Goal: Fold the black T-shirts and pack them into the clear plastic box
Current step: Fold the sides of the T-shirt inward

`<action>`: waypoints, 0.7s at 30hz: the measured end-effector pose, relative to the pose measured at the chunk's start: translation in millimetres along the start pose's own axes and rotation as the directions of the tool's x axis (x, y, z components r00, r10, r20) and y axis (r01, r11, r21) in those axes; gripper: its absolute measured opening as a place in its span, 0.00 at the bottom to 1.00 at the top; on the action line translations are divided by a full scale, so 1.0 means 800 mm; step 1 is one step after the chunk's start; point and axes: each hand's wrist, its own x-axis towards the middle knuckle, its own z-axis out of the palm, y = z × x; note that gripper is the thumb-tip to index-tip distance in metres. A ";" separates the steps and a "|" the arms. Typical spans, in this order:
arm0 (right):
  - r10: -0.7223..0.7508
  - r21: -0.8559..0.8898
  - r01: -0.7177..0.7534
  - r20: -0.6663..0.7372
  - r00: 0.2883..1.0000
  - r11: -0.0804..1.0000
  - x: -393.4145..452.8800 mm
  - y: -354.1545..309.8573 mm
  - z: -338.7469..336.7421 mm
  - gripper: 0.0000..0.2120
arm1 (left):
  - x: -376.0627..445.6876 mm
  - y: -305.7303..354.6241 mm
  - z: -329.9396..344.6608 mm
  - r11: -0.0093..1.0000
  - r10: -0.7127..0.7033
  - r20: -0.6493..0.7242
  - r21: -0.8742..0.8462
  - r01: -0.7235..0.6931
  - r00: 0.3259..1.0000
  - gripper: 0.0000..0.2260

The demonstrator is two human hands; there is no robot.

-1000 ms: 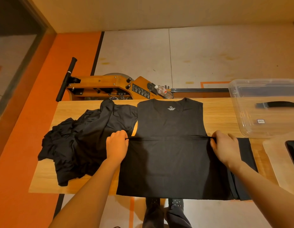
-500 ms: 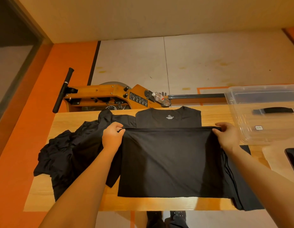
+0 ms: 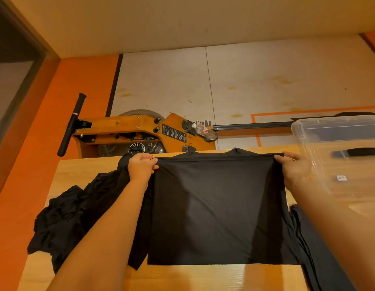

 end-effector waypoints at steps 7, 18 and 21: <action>0.005 -0.004 -0.005 -0.014 1.000 1.000 0.017 -0.007 0.013 0.14 | 0.021 0.010 0.016 0.999 0.004 -0.013 0.047 -0.003 1.000 0.08; 0.000 -0.040 -0.001 -0.036 0.999 0.999 0.029 -0.011 0.032 0.14 | 0.038 0.007 0.026 0.997 -0.013 -0.067 0.072 0.018 0.998 0.08; 0.003 -0.045 -0.005 -0.036 0.999 0.999 0.032 -0.011 0.037 0.13 | 0.042 0.006 0.028 0.997 -0.018 -0.085 0.076 0.025 0.996 0.08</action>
